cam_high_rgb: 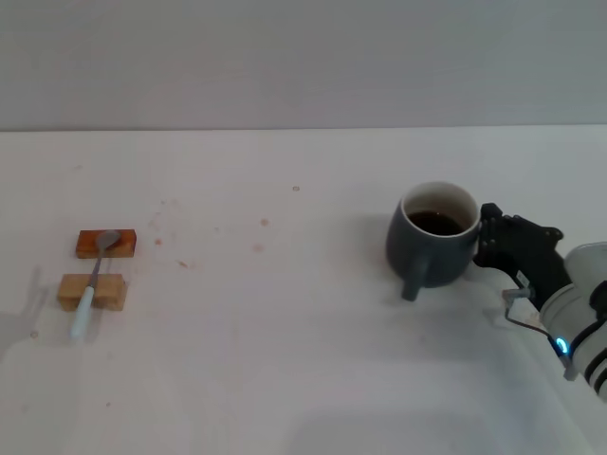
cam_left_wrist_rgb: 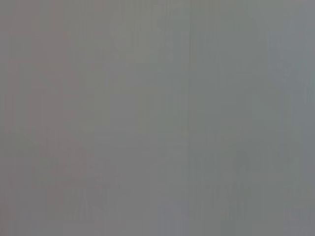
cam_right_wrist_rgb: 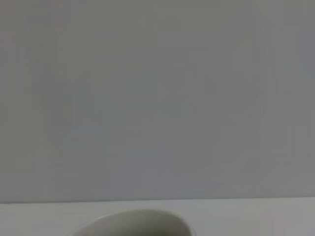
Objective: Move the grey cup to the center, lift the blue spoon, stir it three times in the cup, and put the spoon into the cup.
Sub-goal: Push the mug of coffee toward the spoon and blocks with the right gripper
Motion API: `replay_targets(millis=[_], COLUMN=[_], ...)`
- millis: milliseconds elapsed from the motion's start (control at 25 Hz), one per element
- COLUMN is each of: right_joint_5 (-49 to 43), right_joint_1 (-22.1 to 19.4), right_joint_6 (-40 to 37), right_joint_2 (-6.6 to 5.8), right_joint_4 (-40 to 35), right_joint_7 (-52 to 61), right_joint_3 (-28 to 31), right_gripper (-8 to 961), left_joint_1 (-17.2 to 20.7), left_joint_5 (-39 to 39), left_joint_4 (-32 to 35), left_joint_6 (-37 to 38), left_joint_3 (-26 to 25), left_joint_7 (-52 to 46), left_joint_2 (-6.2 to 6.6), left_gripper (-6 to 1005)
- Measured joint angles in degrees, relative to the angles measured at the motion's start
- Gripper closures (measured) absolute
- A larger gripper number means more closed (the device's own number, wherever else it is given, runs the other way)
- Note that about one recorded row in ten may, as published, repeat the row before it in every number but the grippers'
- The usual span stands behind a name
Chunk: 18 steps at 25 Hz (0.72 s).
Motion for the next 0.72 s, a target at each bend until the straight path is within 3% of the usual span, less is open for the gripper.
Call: replay_targets(millis=[720], right_joint_5=[-0.11], right_joint_1=[1.54], right_joint_6=[3.63], right_joint_2=[0.11], right_joint_4=[5.95], right_joint_7=[-0.06], right_joint_3=[-4.16], right_gripper=[954], left_joint_1=[0.44], left_joint_5=[0.0], left_joint_4=[-0.32], left_joint_6=[0.33], left_joint_3=[0.31], left_joint_7=[0.07], left_joint_2=[0.0], left_gripper=[166])
